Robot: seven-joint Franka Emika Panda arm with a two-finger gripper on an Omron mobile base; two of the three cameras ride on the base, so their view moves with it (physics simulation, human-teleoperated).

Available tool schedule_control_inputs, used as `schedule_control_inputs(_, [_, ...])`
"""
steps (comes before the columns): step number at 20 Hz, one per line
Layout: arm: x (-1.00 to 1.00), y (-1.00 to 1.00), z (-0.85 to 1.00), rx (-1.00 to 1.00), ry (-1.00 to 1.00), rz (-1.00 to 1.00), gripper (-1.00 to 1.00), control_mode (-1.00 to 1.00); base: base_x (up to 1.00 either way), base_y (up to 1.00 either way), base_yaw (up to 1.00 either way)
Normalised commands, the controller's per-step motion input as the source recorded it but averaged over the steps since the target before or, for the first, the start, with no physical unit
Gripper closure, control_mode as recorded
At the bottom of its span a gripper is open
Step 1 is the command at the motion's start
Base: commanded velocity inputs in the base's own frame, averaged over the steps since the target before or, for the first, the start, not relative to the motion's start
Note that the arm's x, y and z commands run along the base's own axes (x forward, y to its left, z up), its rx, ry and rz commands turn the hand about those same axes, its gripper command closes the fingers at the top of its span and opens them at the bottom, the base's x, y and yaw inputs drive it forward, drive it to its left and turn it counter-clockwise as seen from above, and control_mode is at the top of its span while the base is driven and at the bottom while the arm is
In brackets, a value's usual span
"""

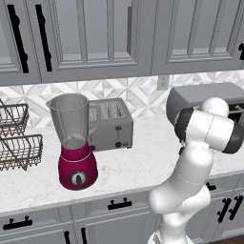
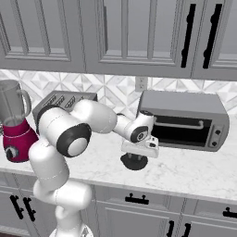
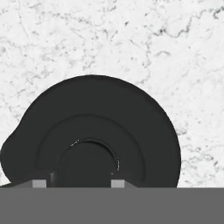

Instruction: Close the lid blender by securely placing the lid on top.

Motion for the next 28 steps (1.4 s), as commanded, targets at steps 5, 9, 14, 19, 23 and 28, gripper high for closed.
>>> schedule_control_inputs(5, [-0.02, 0.14, -0.36, 0.00, -0.03, 0.00, -1.00, -1.00, 0.00, 0.00, 0.00])
schedule_control_inputs(9, [0.00, 0.00, -0.24, 0.00, -0.04, 0.00, -1.00, -1.00, 0.00, 0.00, 0.00])
schedule_control_inputs(14, [0.02, 0.11, -0.39, 0.00, 0.00, 0.00, -1.00, -1.00, 0.00, 0.00, 0.00])
schedule_control_inputs(19, [0.07, 0.36, -0.75, 0.00, 0.01, 0.00, -1.00, -1.00, 0.00, 0.00, 0.00])
schedule_control_inputs(23, [-0.02, 0.76, -0.79, 0.00, 0.00, 0.00, 1.00, -1.00, 0.00, 0.00, 0.00])
schedule_control_inputs(28, [0.00, 0.79, -0.56, 0.00, 0.00, 0.00, 1.00, -1.00, 0.00, 0.00, 0.00])
